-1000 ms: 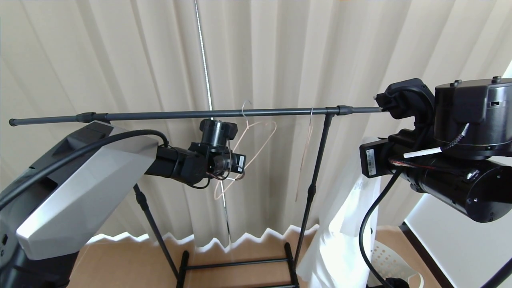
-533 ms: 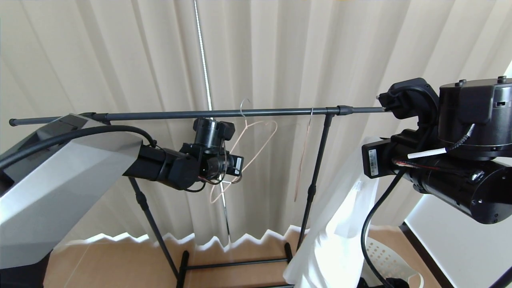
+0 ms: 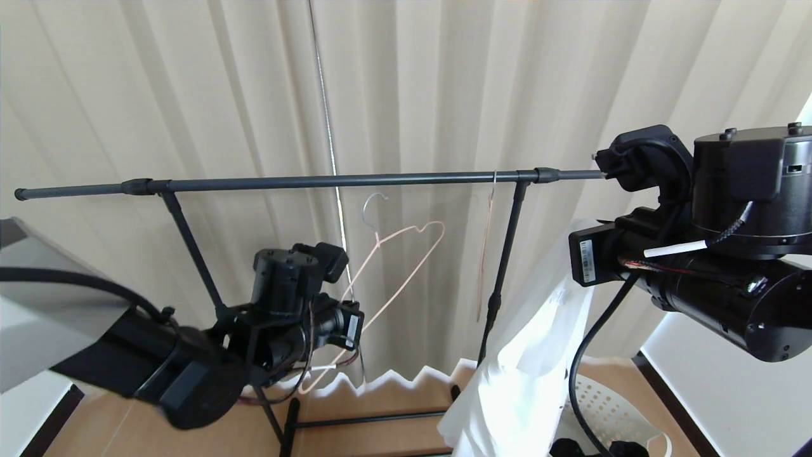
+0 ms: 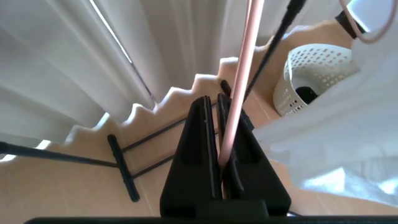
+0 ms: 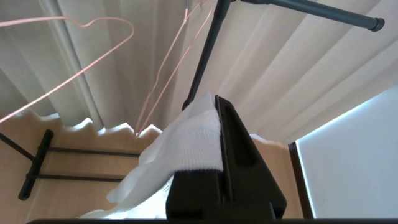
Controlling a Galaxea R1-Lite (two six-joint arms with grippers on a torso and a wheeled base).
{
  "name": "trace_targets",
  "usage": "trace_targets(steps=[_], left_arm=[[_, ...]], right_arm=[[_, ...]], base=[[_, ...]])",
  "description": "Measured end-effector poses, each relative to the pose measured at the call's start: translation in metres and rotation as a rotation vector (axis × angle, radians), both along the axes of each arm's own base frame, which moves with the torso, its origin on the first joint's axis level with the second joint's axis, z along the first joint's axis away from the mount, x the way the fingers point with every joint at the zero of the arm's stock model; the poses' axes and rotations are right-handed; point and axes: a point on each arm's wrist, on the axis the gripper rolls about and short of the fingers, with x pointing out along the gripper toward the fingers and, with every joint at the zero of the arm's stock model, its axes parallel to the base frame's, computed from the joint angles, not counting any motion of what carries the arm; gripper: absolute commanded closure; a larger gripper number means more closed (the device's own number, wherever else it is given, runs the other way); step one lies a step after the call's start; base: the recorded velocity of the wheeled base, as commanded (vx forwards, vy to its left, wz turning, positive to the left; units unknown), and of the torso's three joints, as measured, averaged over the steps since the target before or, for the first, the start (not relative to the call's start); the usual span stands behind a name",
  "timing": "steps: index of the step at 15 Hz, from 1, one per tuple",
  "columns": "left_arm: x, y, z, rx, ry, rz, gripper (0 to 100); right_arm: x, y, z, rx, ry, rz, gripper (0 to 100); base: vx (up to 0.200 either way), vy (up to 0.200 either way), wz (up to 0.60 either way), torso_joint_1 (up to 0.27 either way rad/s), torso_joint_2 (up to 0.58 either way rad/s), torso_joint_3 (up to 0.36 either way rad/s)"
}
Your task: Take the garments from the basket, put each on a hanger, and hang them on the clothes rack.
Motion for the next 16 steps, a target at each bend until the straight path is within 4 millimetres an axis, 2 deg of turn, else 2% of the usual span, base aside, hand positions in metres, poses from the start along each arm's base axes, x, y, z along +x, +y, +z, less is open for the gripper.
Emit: trace_targets(steps=[3, 7, 10, 16], left_arm=[[-0.042, 0.014, -0.006, -0.057, -0.13, -0.045, 100], [-0.077, 0.028, -0.013, -0.113, -0.175, -0.198, 100], [-0.092, 0.036, -0.012, -0.064, -0.25, -0.279, 100], [-0.108, 0.039, -0.007, -0.095, -0.249, -0.38, 100]], right_arm=[[0.0, 0.001, -0.003, -0.008, 0.008, 0.001, 100], [0.004, 0.003, -0.012, -0.045, 0.019, -0.058, 100], [0.011, 0.007, -0.014, -0.04, -0.005, -0.091, 100], [0.029, 0.007, -0.024, -0.064, -0.007, -0.182, 100]], base=[[0.0, 0.0, 0.0, 0.0, 0.0, 0.0], [0.0, 0.0, 0.0, 0.0, 0.0, 0.0], [0.0, 0.0, 0.0, 0.0, 0.0, 0.0], [0.0, 0.0, 0.0, 0.0, 0.0, 0.0]])
